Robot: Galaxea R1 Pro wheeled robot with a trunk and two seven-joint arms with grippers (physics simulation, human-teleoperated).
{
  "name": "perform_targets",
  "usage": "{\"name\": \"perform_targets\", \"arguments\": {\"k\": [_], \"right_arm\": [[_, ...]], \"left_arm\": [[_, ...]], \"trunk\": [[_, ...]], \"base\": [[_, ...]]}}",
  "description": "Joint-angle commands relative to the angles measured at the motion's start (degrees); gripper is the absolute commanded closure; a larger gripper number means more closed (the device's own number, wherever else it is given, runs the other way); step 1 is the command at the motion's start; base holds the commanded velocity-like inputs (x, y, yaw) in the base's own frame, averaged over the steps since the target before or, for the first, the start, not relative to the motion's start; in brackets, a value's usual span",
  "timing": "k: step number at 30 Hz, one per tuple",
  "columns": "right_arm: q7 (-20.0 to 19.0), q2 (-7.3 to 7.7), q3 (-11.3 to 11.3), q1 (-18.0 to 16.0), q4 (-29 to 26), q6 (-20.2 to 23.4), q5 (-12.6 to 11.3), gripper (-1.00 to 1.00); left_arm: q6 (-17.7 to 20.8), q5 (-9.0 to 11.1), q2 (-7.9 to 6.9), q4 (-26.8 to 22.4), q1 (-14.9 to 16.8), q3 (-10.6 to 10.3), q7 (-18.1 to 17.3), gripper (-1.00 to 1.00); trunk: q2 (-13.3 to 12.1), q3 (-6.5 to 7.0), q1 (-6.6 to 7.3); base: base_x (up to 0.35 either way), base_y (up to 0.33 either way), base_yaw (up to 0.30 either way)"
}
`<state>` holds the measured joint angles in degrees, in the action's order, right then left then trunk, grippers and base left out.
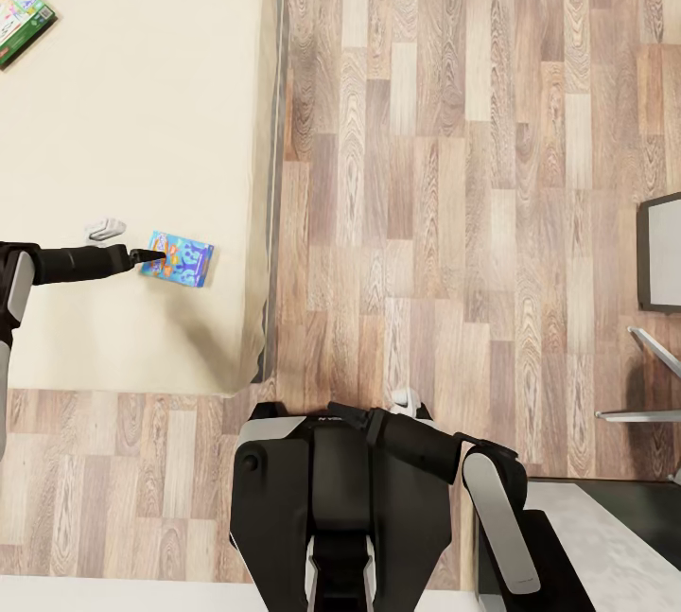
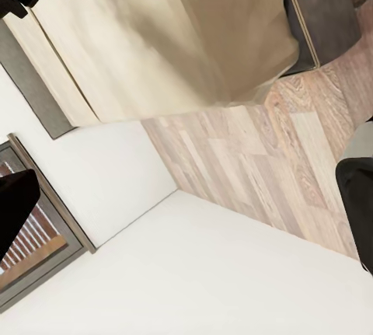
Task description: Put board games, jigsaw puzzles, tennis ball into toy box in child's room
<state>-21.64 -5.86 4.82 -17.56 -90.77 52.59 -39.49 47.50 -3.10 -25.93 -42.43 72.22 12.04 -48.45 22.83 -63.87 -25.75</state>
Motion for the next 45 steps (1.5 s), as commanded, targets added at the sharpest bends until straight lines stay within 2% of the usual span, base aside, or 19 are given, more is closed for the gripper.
{"name": "perform_targets", "arguments": {"k": [1,4,12,15,18,21,45], "right_arm": [[-0.33,-0.03,-0.07,-0.02,-0.02,0.23,0.31,-1.00],[-0.33,-0.03,-0.04,-0.02,-0.02,0.23,0.30,-1.00],[-0.33,-0.07,0.01,-0.02,-0.02,0.23,0.30,-1.00],[-0.33,-0.10,0.01,-0.02,-0.02,0.23,0.30,-1.00],[-0.33,-0.06,0.02,-0.02,-0.02,0.23,0.29,-1.00],[-0.33,-0.04,0.00,-0.02,-0.02,0.23,0.31,-1.00],[-0.33,0.06,-0.07,-0.02,-0.02,0.23,0.30,-1.00]], "left_arm": [[0.36,-0.33,0.05,-0.03,0.03,0.18,-0.37,-1.00],[0.38,-0.33,0.13,-0.03,0.03,0.18,-0.35,-1.00],[0.40,-0.36,1.69,-0.03,0.03,0.18,-0.31,-1.00],[0.45,-0.40,2.94,-0.03,0.03,0.19,0.30,-1.00],[0.48,-0.38,4.35,-0.03,0.03,0.18,2.58,-1.00],[0.49,-0.23,5.00,-0.03,0.03,0.23,4.08,-1.00],[0.63,0.10,6.14,-0.03,0.03,0.18,4.63,-1.00]], "trunk": [[0.09,-0.05,-0.04],[0.09,-0.05,-0.04],[0.09,-0.05,-0.04],[0.09,-0.05,-0.04],[0.09,-0.05,-0.04],[0.09,-0.05,-0.04],[0.09,-0.05,-0.04]], "base": [[0.000,0.000,0.000],[0.000,0.000,0.000],[0.000,0.000,0.000],[0.000,0.000,0.000],[0.000,0.000,0.000],[0.000,0.000,0.000],[0.000,0.000,0.000]]}}
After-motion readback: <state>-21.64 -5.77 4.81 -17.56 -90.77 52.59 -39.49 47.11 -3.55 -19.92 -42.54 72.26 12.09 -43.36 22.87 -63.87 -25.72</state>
